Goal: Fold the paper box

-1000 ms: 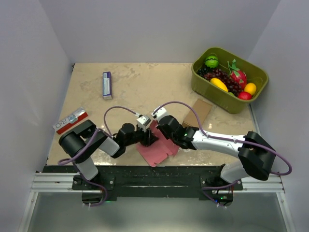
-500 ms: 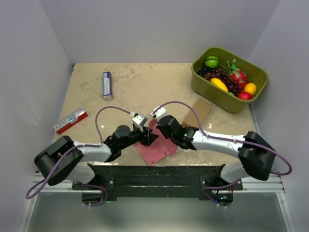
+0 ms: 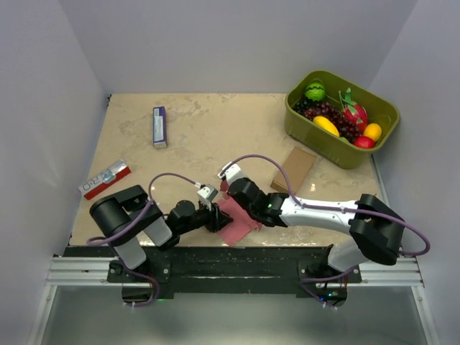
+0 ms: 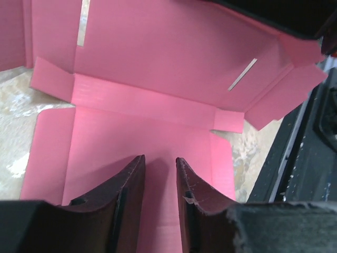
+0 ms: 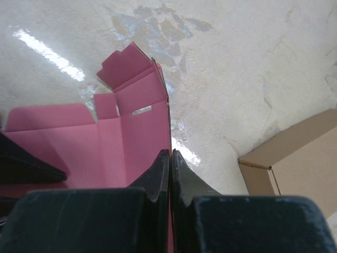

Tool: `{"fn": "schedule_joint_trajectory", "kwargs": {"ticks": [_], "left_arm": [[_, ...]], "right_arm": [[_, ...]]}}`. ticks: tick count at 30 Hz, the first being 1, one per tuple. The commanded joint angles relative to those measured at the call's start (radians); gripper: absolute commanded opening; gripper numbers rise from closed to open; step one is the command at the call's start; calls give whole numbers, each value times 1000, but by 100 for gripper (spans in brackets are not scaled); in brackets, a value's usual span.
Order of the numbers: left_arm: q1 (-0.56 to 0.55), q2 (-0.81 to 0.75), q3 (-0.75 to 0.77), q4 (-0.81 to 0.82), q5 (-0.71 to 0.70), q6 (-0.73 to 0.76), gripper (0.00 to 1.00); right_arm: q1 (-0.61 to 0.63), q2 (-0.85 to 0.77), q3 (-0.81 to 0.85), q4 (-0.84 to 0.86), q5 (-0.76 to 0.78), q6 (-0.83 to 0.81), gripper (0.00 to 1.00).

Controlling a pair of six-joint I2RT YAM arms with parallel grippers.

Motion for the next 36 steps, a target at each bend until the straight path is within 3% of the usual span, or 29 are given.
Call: {"fn": "schedule_joint_trajectory", "kwargs": {"ticks": [1, 8, 14, 17, 23, 30, 36], "left_arm": [[-7, 128, -50, 144, 33, -70, 34], [-7, 193, -53, 209, 43, -92, 33], [-8, 157, -53, 177, 39, -82, 33], [-8, 102, -59, 132, 37, -72, 38], [-8, -169, -39, -134, -10, 5, 63], [-5, -548, -30, -492, -153, 178, 72], [3, -724, -28, -586, -262, 321, 73]], "right_arm": [[83, 10, 37, 20, 84, 16, 0], [157, 52, 43, -43, 129, 88, 0], [174, 115, 72, -89, 155, 144, 0], [174, 108, 77, -95, 175, 136, 0], [176, 37, 69, -77, 118, 47, 0], [171, 3, 60, -57, 38, -53, 0], [136, -33, 54, -32, -67, -148, 0]]}}
